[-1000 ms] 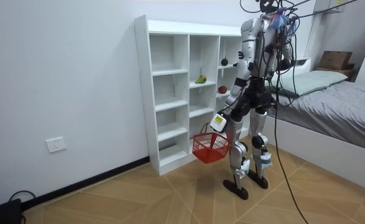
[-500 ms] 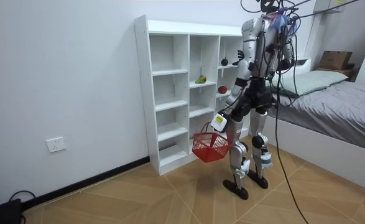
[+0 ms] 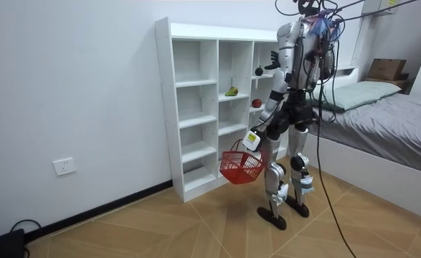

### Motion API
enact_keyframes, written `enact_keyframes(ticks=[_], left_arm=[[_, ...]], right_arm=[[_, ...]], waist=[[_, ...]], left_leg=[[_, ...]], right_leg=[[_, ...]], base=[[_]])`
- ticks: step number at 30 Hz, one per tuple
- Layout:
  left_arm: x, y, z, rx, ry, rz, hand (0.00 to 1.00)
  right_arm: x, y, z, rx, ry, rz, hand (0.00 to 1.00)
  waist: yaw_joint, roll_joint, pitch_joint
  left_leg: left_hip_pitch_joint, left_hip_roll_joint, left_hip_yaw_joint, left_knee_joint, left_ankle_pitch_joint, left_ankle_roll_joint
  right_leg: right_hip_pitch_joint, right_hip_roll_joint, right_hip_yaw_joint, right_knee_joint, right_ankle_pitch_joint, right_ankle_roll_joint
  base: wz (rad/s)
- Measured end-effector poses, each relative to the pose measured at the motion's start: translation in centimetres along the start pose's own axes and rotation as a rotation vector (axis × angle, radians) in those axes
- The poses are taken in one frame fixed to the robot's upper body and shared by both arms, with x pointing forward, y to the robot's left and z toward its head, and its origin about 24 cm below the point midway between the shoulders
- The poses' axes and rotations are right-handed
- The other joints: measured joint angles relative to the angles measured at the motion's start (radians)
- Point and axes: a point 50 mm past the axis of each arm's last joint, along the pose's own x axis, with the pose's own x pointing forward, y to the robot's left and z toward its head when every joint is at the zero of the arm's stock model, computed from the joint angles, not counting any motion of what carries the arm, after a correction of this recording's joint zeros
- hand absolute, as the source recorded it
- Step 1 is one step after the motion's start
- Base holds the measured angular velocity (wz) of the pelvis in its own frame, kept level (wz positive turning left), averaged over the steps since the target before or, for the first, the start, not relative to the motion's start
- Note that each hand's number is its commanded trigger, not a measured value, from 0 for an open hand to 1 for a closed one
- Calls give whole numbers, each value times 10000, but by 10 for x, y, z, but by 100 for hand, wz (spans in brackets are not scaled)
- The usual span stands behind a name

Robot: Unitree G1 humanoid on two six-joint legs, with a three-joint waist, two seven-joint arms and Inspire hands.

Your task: Collect fruits from the closet

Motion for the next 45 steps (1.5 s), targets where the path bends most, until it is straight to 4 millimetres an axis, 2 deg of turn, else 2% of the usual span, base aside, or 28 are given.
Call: enact_keyframes(ticks=[6,8,14,24,30,40,45], left_arm=[[0,4,1,-32,-33,123,100],[0,7,0,-16,-8,172,100],[-1,12,-3,352,205,276,100],[0,11,-1,751,238,177,100],[-1,12,-2,884,205,158,100],[0,12,-1,1213,258,113,100],[0,12,0,1218,290,147,100]], right_arm=[[7,-4,-6,582,414,-20,0],[15,-8,-6,672,366,-205,0],[32,-11,-12,788,480,-143,0],[40,-11,-12,649,516,-13,0],[40,-10,-18,467,753,123,0],[56,-6,-18,71,578,257,0],[58,-5,-24,-40,829,279,0]], waist=[[115,-195,-5],[151,-227,-13],[173,-234,-6],[213,-325,10],[242,-373,23],[271,-369,26],[430,-392,22]], left_leg=[[-27,9,-20,35,2,-4],[-70,19,-14,76,2,-3],[-27,18,-73,108,4,0],[27,10,-232,125,13,-10],[102,2,-331,121,15,-11],[34,-2,-469,114,73,-40],[32,-15,-562,122,84,-41]], right_leg=[[22,8,-7,10,16,-19],[37,11,-9,10,61,-13],[164,8,-67,2,90,-7],[259,3,-247,-18,90,-7],[377,-9,-418,-28,90,-7],[396,-9,-587,-28,89,-7],[398,-14,-645,-29,90,-7]], base=[[0],[0],[2],[4],[4],[3],[5]])
